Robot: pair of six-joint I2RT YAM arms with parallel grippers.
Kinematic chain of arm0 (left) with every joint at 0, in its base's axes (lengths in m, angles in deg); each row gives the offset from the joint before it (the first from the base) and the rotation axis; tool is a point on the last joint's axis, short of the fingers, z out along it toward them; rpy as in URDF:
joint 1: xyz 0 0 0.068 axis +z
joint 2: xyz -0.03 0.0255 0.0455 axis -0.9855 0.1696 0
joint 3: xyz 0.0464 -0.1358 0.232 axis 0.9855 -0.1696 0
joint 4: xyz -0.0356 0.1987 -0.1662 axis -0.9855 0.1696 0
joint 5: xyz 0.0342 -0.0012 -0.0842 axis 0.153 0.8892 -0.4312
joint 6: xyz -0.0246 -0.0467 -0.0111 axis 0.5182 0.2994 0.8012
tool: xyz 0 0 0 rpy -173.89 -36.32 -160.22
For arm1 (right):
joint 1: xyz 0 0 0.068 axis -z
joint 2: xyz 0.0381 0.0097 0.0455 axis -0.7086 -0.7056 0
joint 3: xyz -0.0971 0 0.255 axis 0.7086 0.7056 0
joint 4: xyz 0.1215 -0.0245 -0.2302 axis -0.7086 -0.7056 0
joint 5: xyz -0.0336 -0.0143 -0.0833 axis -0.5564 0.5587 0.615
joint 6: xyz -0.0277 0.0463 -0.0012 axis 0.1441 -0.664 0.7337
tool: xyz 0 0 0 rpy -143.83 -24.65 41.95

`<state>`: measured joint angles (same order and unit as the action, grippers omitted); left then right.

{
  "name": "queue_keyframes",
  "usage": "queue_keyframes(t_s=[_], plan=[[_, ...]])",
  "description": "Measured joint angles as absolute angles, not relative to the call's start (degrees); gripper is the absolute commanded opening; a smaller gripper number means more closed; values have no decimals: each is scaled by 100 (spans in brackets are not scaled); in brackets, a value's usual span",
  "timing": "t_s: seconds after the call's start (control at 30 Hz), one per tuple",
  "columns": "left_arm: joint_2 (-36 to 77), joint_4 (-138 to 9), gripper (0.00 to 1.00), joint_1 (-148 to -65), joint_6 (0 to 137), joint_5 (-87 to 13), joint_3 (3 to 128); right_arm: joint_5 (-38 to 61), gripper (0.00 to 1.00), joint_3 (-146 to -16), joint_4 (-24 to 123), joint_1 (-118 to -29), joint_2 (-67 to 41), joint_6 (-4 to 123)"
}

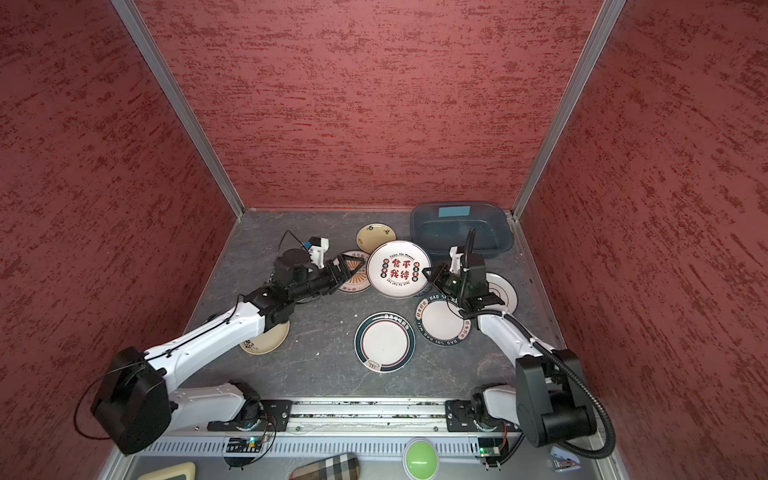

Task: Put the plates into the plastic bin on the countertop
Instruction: 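Grasp the plate rim with right gripper and open left gripper, then carry the white red-text plate with right gripper and lower it into the blue bin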

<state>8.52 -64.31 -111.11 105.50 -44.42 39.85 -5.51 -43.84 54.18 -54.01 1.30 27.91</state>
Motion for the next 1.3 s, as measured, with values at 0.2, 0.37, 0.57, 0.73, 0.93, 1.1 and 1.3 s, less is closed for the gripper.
queue_keyframes(t_s=[0.2,0.37,0.57,0.73,0.93,1.1,1.3], plan=[[-16,-6073,99,-10425,10370,-4416,3738,332,0,-5208,4830,-5285,-19,3311],[-407,-5734,99,-10095,10139,-4403,3511,1016,0,-6106,4233,-5121,-500,3753],[-418,-5476,99,-9896,9601,-4344,3498,1838,0,-6934,3748,-4791,-1099,4179],[-411,-5435,99,-9872,9092,-4118,3500,2192,0,-7290,3543,-4487,-1575,4330],[-363,-5662,99,-9740,8692,-3928,3445,2216,0,-7802,3451,-4266,-2272,4323],[-75,-5874,99,-9528,8565,-4038,3275,2210,0,-8121,3512,-4185,-2799,4253],[109,-5981,99,-9336,8460,-4175,2908,2199,0,-8200,3549,-4155,-3153,4260]])
